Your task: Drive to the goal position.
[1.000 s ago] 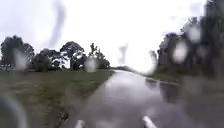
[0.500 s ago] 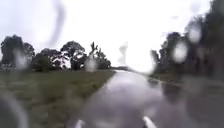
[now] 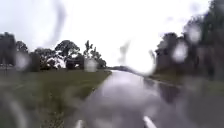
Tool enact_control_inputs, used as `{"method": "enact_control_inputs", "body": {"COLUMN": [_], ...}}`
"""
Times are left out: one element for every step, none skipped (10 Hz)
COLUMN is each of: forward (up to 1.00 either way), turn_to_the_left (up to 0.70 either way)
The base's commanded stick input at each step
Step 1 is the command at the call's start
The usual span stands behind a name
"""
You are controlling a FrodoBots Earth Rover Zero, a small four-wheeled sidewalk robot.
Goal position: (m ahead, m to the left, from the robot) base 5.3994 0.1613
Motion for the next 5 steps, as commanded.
{"method": "enact_control_inputs", "body": {"forward": [0.85, 0.85, 0.85, 0.85, 0.85], "turn_to_the_left": [0.00, -0.27, -0.22, 0.00, 0.00]}}
